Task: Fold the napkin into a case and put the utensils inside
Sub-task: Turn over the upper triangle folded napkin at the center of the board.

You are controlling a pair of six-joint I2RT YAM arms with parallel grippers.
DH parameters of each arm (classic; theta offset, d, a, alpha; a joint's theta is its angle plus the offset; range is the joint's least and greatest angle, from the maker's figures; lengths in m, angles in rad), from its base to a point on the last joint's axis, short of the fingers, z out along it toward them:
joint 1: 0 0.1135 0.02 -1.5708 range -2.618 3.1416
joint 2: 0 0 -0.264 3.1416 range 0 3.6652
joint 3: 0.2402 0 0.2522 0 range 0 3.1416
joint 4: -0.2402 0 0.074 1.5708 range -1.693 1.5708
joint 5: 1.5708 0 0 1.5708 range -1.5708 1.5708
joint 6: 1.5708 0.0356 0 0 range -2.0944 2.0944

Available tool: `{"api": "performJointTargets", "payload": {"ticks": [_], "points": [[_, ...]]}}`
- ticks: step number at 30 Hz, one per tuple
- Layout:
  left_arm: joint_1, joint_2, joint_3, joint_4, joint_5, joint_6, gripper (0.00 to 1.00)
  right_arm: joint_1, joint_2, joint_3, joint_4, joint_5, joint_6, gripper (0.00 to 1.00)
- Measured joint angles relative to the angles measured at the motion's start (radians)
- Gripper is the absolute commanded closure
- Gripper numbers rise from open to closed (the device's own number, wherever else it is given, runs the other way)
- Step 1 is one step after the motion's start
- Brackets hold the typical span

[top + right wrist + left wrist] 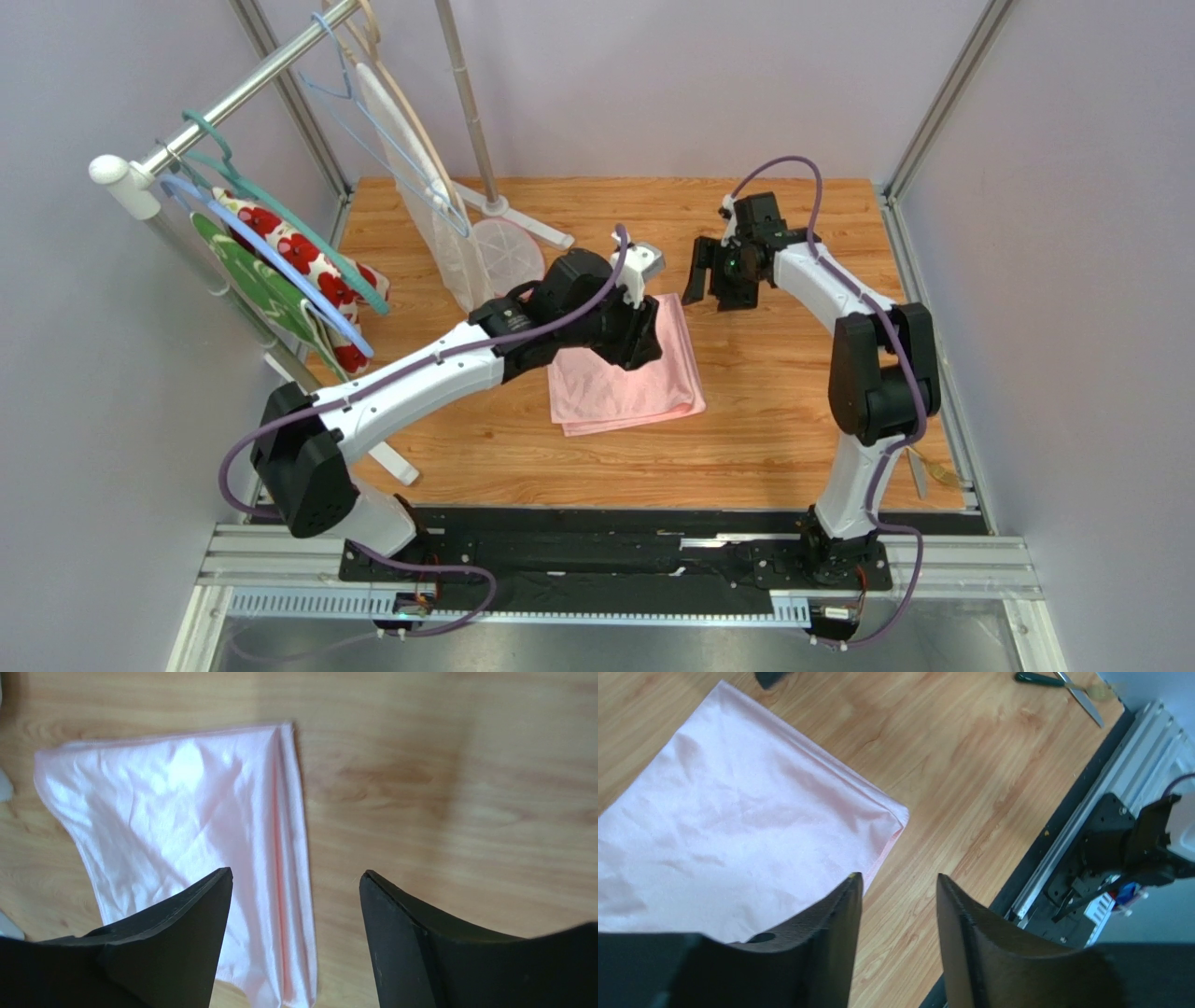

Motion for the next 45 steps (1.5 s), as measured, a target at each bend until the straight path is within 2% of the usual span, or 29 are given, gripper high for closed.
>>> {"api": "performJointTargets", "payload": {"ticks": [2,3,4,6,7,11,13,17,26,31,32,37,39,45], "points": [[0.047,0.018,-0.006,-0.003,0.023,-0.032,0.56,0.030,-0.055,-0.078,0.002,-0.005,0.018,0.33],[0.062,0.040,-0.005,-0.002,0.040,-0.045,0.48,0.042,-0.082,-0.117,0.004,-0.010,0.032,0.35],[0.070,0.066,0.001,-0.005,0.053,-0.057,0.45,0.056,-0.115,-0.171,0.023,-0.012,0.047,0.41],[0.076,0.142,0.025,-0.009,0.084,-0.080,0.38,0.069,-0.193,-0.298,0.050,-0.011,0.082,0.45],[0.074,0.180,0.036,-0.008,0.101,-0.089,0.37,0.068,-0.225,-0.346,0.055,-0.010,0.098,0.51],[0.068,0.290,0.072,-0.008,0.160,-0.129,0.33,0.056,-0.321,-0.509,0.123,-0.025,0.147,0.67],[0.058,0.341,0.102,-0.013,0.165,-0.144,0.37,0.051,-0.361,-0.578,0.149,-0.042,0.163,0.69],[0.021,0.413,0.159,-0.031,0.140,-0.158,0.37,0.050,-0.420,-0.670,0.200,-0.069,0.174,0.69],[-0.062,0.549,0.317,-0.099,0.060,-0.149,0.37,0.050,-0.438,-0.760,0.300,-0.124,0.178,0.67],[-0.077,0.597,0.366,-0.135,0.022,-0.138,0.42,0.036,-0.437,-0.779,0.340,-0.126,0.181,0.67],[-0.080,0.601,0.370,-0.137,0.015,-0.135,0.46,0.034,-0.437,-0.784,0.349,-0.127,0.182,0.68],[-0.099,0.602,0.372,-0.148,-0.014,-0.121,0.48,0.031,-0.437,-0.817,0.396,-0.152,0.198,0.69],[-0.102,0.600,0.363,-0.138,-0.018,-0.120,0.53,0.030,-0.437,-0.825,0.408,-0.161,0.201,0.69],[-0.098,0.510,0.197,-0.059,-0.065,-0.121,0.64,0.023,-0.422,-0.834,0.429,-0.204,0.209,0.76]]}}
